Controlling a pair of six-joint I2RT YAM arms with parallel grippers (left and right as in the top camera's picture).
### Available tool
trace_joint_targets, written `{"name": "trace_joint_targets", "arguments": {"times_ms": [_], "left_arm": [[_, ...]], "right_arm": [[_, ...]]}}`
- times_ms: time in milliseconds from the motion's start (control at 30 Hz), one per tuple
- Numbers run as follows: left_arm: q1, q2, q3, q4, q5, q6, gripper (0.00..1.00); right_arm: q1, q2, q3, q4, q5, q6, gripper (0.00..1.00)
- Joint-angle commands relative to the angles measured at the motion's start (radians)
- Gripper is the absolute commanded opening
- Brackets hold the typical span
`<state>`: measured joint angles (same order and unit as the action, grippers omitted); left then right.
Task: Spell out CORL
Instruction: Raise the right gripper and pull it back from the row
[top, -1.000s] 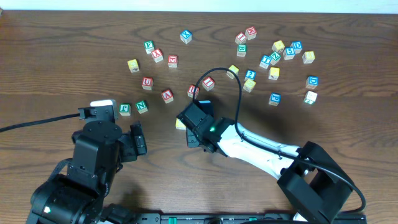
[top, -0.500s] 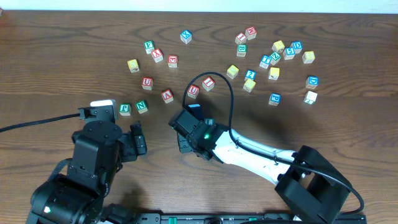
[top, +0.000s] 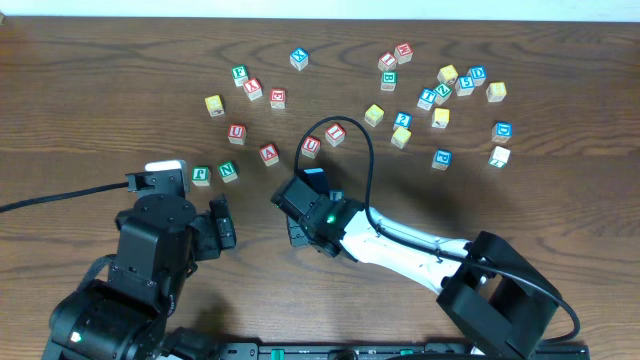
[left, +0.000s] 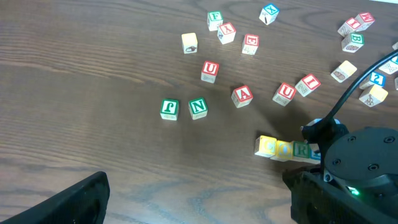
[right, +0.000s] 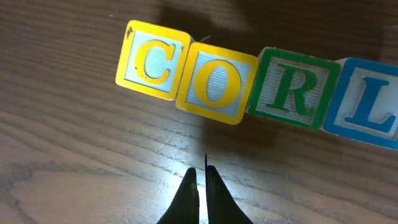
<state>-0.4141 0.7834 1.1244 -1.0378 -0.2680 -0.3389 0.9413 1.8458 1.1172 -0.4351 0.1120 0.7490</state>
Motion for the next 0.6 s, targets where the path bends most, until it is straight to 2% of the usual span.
{"name": "trace_joint_targets", "arguments": {"times_ms": [0,567], "left_arm": [[0.003,0.000,0.010,-0.002,-0.013,0.010,0.93],[0.003,0.000,0.010,-0.002,-0.013,0.010,0.93]], "right_arm": [[0.001,0.011,0.004,-0.003,0.009,-0.013,0.01],[-0.006,0.040,0.001,-0.005,0.017,-0.013,0.01]]}}
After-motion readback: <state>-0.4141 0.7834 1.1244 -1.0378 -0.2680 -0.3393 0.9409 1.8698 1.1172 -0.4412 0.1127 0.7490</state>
